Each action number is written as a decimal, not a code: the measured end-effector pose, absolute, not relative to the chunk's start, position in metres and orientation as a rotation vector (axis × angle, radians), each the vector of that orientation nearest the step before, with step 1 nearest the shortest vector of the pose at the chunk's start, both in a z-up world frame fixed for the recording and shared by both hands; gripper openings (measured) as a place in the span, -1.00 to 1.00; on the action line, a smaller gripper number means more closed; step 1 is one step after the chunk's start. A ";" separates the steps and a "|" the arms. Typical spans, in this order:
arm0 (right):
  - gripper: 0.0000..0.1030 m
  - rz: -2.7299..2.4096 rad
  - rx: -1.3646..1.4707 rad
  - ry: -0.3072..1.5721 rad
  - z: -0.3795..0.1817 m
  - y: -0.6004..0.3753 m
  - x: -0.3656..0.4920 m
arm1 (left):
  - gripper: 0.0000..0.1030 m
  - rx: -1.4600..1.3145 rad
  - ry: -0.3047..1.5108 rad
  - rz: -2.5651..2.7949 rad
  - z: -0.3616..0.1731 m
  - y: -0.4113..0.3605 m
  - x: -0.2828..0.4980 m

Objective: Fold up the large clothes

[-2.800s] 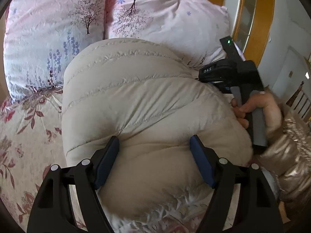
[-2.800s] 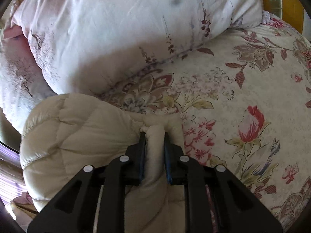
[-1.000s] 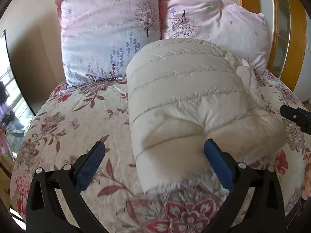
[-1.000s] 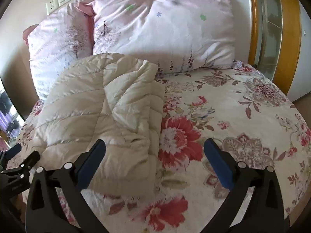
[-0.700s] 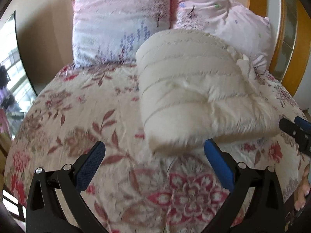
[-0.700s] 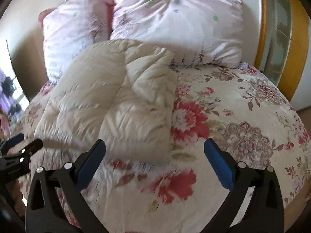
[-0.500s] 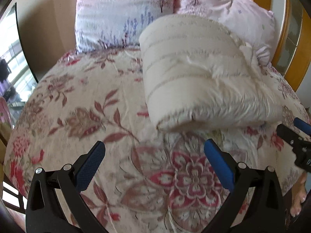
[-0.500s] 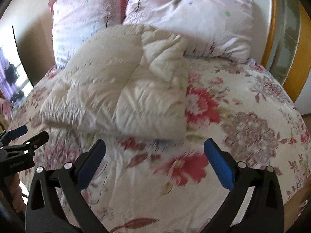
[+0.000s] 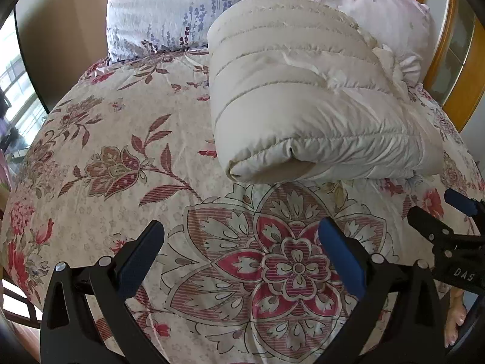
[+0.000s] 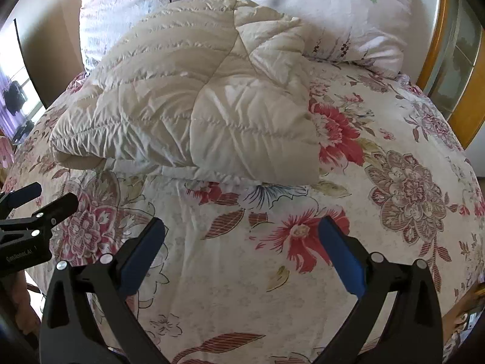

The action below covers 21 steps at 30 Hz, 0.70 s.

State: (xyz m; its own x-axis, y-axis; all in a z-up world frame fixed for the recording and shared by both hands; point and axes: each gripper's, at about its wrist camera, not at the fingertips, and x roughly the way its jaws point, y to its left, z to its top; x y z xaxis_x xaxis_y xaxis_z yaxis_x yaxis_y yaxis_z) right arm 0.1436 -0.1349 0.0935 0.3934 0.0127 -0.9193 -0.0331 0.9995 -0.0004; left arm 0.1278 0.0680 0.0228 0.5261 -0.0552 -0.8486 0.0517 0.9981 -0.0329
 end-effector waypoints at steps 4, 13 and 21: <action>0.97 0.029 -0.017 1.172 0.092 -0.135 0.145 | 0.97 -0.008 1.020 -0.059 0.022 0.069 0.129; 0.97 0.025 -0.011 1.180 0.090 -0.137 0.147 | 0.97 -0.004 1.026 -0.065 0.020 0.071 0.132; 0.97 0.023 -0.004 1.184 0.088 -0.137 0.148 | 0.97 -0.002 1.033 -0.068 0.018 0.068 0.131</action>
State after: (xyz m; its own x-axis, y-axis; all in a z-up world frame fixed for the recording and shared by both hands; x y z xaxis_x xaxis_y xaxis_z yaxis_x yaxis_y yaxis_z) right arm 0.1480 -0.1368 0.0879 0.3770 0.0156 -0.9261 -0.0199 0.9998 0.0087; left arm 0.1309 0.0680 0.0185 0.5105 -0.0572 -0.8580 0.0554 0.9979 -0.0335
